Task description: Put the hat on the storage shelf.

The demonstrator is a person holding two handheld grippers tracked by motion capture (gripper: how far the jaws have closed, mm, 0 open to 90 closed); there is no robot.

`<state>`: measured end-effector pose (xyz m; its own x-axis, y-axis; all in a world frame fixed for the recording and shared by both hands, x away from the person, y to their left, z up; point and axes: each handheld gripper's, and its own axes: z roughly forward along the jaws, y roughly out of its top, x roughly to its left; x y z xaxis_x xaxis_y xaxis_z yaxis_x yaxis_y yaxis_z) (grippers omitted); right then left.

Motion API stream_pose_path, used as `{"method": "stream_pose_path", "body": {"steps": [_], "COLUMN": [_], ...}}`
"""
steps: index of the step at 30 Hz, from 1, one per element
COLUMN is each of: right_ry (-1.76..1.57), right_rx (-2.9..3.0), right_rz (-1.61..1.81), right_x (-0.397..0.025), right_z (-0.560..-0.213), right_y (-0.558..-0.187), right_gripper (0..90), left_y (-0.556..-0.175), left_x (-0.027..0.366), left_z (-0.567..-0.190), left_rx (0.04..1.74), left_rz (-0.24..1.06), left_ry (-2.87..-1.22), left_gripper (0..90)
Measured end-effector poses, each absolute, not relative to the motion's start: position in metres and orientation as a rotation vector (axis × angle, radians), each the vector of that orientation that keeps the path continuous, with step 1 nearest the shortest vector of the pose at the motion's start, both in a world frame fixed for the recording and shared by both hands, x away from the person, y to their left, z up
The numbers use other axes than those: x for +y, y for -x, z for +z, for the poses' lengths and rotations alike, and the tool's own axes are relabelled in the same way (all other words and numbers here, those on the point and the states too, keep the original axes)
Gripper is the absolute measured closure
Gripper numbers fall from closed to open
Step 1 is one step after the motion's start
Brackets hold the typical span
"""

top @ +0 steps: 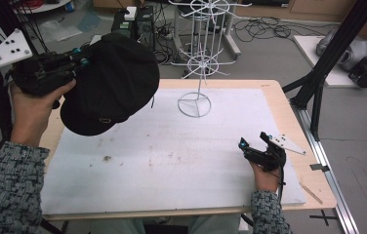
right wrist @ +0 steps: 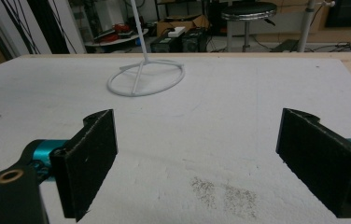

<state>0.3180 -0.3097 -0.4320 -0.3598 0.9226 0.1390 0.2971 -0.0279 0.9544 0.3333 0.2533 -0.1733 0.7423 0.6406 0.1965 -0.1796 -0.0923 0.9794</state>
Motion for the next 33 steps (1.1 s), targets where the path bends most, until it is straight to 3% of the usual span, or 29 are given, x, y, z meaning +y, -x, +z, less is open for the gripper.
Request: {"method": "stream_pose_path", "body": {"steps": [33], "right_ry": [-1.289], "right_rx": [1.681], "right_rz": [1.413], "right_x": [-0.313], "right_z": [-0.433], "right_y": [-0.320], "right_gripper": [11.6], "left_y": [-0.355], "left_x": [0.225], "left_z": [-0.110], "left_rx": [0.324], "left_rz": [0.730], "left_ry": [-1.456], "left_gripper": [83.8]}}
